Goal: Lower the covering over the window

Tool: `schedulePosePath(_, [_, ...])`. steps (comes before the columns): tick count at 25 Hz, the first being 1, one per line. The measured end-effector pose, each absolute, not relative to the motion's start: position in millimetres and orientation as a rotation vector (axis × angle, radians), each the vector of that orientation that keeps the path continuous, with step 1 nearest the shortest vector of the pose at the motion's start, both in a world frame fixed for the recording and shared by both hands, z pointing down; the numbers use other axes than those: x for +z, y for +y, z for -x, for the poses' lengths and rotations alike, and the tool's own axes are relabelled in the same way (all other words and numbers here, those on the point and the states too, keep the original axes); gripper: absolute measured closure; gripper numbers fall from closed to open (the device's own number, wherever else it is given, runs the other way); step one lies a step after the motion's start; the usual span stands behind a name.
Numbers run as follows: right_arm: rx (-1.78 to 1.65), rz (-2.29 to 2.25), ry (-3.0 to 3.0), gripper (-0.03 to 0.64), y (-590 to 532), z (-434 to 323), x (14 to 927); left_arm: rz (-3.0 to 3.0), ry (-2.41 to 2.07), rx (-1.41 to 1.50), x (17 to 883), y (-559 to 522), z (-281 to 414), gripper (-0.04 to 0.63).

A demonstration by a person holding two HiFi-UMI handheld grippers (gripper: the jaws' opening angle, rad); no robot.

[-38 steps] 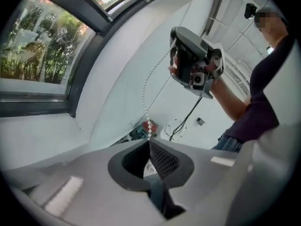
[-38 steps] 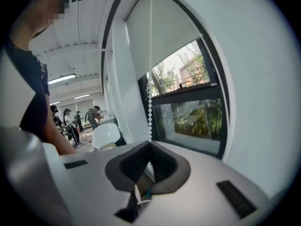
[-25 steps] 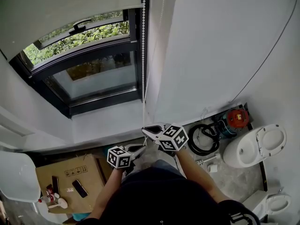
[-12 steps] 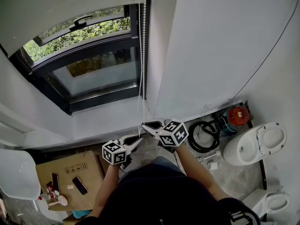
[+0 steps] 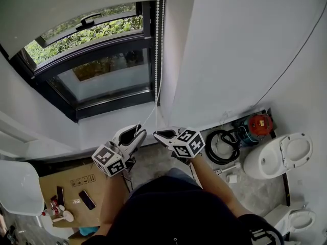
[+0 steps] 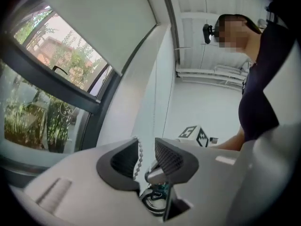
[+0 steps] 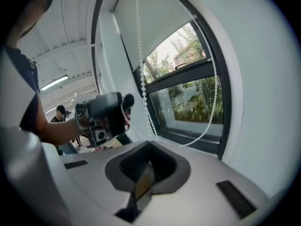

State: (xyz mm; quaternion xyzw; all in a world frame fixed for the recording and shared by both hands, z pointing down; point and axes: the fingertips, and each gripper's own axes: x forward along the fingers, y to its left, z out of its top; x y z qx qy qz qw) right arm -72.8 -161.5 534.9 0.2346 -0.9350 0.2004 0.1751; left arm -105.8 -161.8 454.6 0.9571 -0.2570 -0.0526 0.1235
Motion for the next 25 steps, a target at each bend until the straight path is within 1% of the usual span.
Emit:
schedulePosePath(7, [0.571,-0.653,-2.649,0.604,-162.8,73.4,535.9,-2.945,-0.757,-0.222,385.2,-156.8,102.9,0.499])
schedulePosePath(16, [0.584,-0.667,-2.647,0.604,-162.8,63.7,536.6,-3.108,-0.82,-0.012,356.7,-157.9,86.1,0.499])
schedulePosePath(21, [0.59,-0.675,-2.648,0.604,-164.1,57.6,536.3,-3.122,-0.905,0.023,342.8,-163.1,90.0,0.499])
schedulePosePath(23, [0.59,-0.671,-2.648,0.604,-163.8,57.5,536.6,-3.117,-0.948,-0.012,335.1,-164.2,94.8,0.499])
schedulePosePath(25, [0.588,-0.669,-2.647,0.604,-164.3,57.3,536.5,-3.101,-0.983,-0.132,318.2,-163.4,102.2,0.499])
